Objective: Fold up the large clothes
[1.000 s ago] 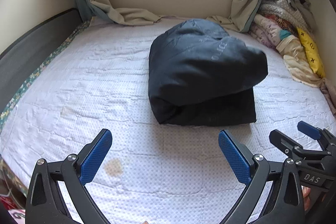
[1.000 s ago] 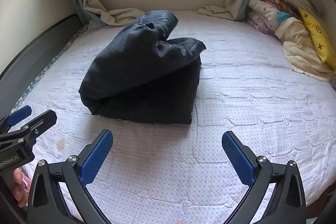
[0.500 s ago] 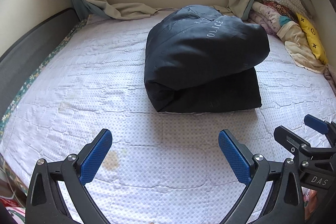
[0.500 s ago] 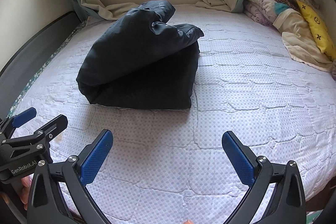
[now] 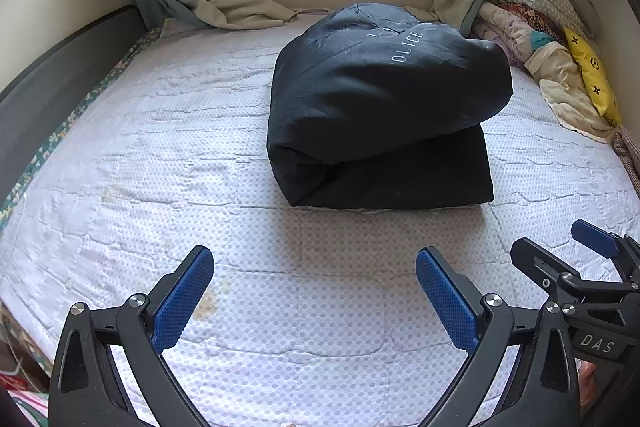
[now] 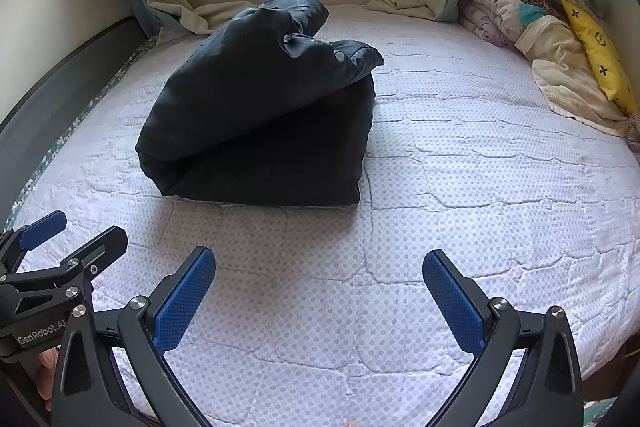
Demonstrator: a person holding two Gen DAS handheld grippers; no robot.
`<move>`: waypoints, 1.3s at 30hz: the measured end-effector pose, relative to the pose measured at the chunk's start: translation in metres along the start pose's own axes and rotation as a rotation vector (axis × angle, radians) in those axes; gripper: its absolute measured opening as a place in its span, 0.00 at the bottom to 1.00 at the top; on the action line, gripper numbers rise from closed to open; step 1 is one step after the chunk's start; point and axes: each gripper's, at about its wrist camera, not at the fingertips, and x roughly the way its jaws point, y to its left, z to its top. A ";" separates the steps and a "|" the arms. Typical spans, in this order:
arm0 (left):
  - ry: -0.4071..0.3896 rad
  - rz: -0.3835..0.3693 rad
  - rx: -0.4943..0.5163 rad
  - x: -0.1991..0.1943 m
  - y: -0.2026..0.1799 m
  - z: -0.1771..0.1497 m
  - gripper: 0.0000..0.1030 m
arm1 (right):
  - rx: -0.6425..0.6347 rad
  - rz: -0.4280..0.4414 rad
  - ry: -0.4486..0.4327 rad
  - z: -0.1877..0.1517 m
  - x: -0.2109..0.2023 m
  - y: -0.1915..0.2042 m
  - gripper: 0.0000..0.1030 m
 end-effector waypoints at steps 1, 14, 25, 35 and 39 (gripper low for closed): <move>-0.001 0.000 -0.001 0.000 0.000 0.000 1.00 | -0.001 0.000 0.000 0.000 0.000 0.000 1.00; -0.001 -0.001 -0.008 -0.002 -0.002 0.000 1.00 | 0.006 -0.001 0.006 -0.001 0.001 -0.001 1.00; 0.001 -0.003 -0.014 -0.002 0.001 0.000 1.00 | 0.004 0.000 0.007 -0.002 0.001 -0.001 1.00; 0.005 -0.005 -0.014 -0.002 -0.002 -0.002 1.00 | -0.001 -0.006 0.011 -0.003 0.002 -0.001 1.00; 0.006 -0.008 -0.009 -0.001 -0.005 -0.003 1.00 | 0.000 -0.012 0.014 -0.003 0.003 -0.001 1.00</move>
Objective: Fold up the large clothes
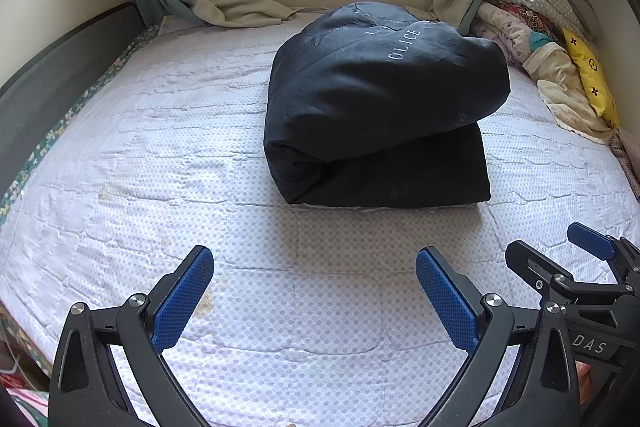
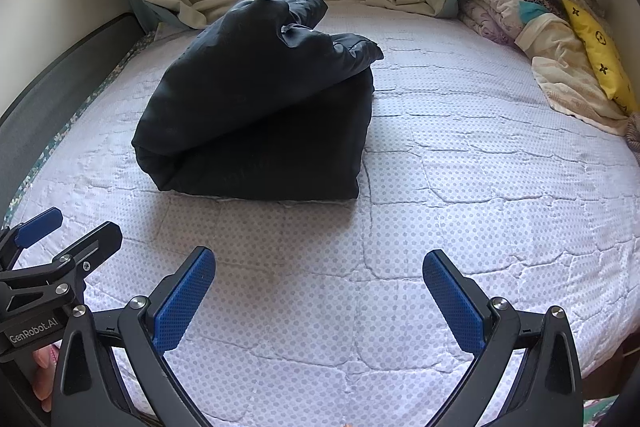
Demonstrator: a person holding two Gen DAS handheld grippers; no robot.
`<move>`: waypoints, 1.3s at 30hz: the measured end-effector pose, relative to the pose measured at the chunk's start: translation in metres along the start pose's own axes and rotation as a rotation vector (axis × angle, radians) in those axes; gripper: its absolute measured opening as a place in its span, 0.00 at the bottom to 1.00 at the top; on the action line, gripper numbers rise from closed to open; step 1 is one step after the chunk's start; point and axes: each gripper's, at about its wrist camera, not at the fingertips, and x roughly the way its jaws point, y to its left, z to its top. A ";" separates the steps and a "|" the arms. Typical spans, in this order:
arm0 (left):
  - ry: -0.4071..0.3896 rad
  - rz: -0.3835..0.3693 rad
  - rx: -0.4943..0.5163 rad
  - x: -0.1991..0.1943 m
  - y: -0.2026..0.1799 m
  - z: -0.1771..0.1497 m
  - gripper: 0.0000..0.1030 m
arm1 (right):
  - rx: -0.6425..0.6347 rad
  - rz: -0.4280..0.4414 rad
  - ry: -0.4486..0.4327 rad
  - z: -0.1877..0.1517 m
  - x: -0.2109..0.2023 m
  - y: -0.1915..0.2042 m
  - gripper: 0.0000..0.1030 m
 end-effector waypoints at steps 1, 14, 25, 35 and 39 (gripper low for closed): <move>0.000 0.000 0.002 0.000 0.000 0.000 1.00 | 0.001 0.000 0.001 0.000 0.000 -0.001 1.00; 0.006 -0.001 0.003 0.003 -0.003 0.000 1.00 | 0.013 -0.002 0.010 0.000 0.002 -0.006 1.00; 0.005 0.001 0.003 0.002 -0.003 -0.001 1.00 | 0.012 -0.003 0.010 0.000 0.002 -0.007 1.00; 0.006 0.002 0.003 0.003 -0.002 -0.001 1.00 | 0.013 -0.009 0.011 0.001 0.000 -0.008 1.00; 0.006 0.001 0.003 0.003 -0.002 -0.001 1.00 | 0.014 -0.011 0.012 0.000 0.000 -0.009 1.00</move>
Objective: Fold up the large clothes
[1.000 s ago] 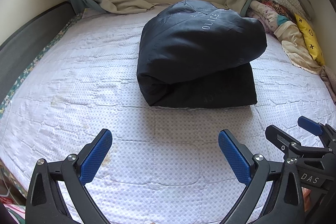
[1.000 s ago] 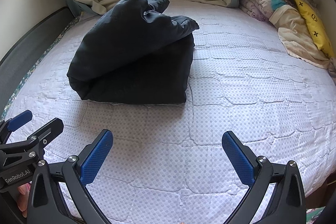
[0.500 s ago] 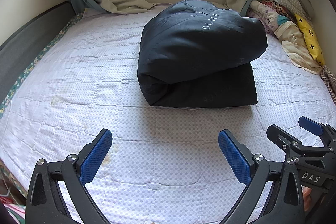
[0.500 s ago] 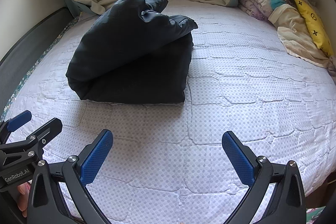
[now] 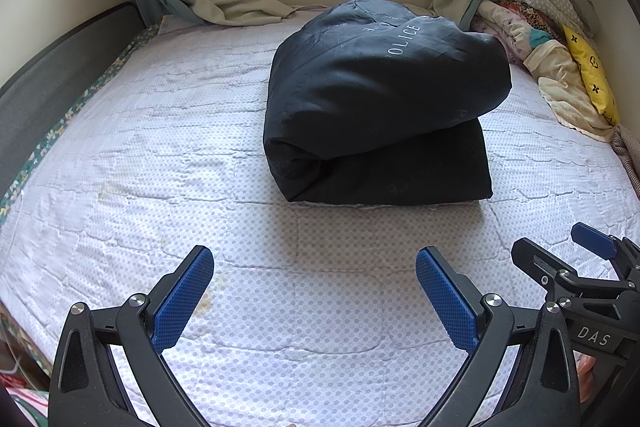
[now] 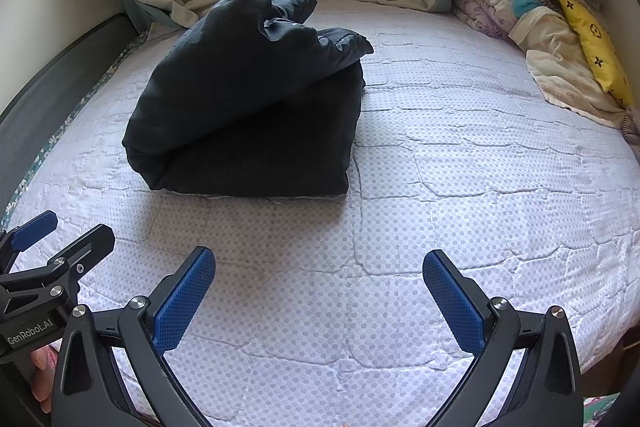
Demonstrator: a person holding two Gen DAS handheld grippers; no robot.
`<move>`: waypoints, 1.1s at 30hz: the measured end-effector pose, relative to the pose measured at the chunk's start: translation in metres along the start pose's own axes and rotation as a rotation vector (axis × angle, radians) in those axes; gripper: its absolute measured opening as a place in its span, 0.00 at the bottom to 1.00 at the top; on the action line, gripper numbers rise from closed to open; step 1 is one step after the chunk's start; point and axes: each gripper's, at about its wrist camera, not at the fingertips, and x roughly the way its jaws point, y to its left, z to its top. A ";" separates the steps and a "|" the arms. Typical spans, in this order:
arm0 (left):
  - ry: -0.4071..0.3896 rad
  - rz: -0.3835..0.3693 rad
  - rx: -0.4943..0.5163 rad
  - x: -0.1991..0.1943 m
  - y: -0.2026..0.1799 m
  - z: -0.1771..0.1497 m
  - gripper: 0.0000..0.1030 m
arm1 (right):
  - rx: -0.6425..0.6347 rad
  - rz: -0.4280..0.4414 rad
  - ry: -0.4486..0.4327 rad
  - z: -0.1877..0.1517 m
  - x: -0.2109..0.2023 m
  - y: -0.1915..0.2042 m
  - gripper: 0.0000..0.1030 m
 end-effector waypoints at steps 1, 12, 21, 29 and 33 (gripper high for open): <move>0.000 0.000 0.000 0.000 0.000 0.000 1.00 | 0.000 0.000 0.001 0.000 0.000 0.000 1.00; -0.009 0.009 0.010 -0.001 0.002 -0.001 1.00 | 0.001 0.001 -0.001 0.000 -0.001 0.000 1.00; -0.027 0.018 0.022 -0.005 0.000 -0.003 1.00 | -0.001 0.000 -0.003 -0.001 -0.001 -0.001 1.00; -0.033 0.023 0.018 -0.008 0.000 -0.002 1.00 | -0.003 -0.004 -0.011 -0.001 -0.005 -0.003 1.00; -0.039 0.023 0.020 -0.008 0.000 -0.001 1.00 | -0.004 -0.005 -0.011 -0.001 -0.006 -0.003 1.00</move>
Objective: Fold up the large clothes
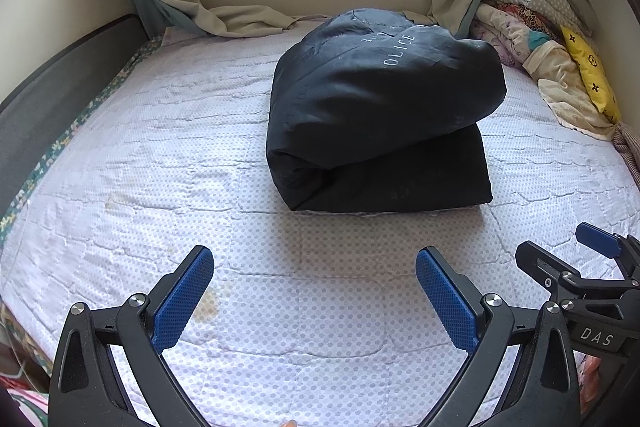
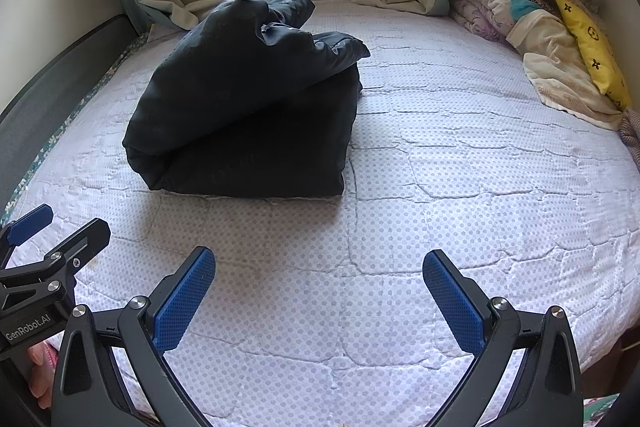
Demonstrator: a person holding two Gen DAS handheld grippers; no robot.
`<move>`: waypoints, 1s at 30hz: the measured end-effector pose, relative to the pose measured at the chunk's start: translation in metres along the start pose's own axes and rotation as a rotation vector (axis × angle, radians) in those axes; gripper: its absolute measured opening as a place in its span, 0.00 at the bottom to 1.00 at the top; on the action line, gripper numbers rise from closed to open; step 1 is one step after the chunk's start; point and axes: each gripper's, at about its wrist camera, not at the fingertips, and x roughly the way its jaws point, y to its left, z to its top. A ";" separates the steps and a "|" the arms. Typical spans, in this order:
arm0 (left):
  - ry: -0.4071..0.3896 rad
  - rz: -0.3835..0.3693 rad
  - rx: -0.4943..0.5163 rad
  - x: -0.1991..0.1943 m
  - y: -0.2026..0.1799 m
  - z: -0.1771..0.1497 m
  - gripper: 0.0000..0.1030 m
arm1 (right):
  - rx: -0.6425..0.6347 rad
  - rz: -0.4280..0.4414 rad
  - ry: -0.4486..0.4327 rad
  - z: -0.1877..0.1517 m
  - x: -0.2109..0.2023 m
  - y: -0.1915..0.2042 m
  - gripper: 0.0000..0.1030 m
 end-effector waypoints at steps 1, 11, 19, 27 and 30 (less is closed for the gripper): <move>0.000 -0.003 0.001 0.000 0.000 0.000 1.00 | -0.001 0.000 0.000 0.000 0.000 0.000 1.00; 0.011 -0.061 -0.034 0.000 0.002 0.000 1.00 | -0.004 -0.001 -0.001 -0.001 0.000 0.001 1.00; 0.009 -0.065 -0.019 -0.001 -0.003 -0.001 1.00 | -0.017 -0.002 -0.003 -0.001 0.000 0.004 1.00; 0.003 -0.054 -0.017 0.000 -0.003 -0.003 1.00 | -0.021 -0.007 -0.001 -0.002 0.000 0.004 1.00; 0.005 -0.045 -0.017 0.000 -0.002 -0.003 1.00 | -0.019 -0.007 0.004 -0.002 0.001 0.002 1.00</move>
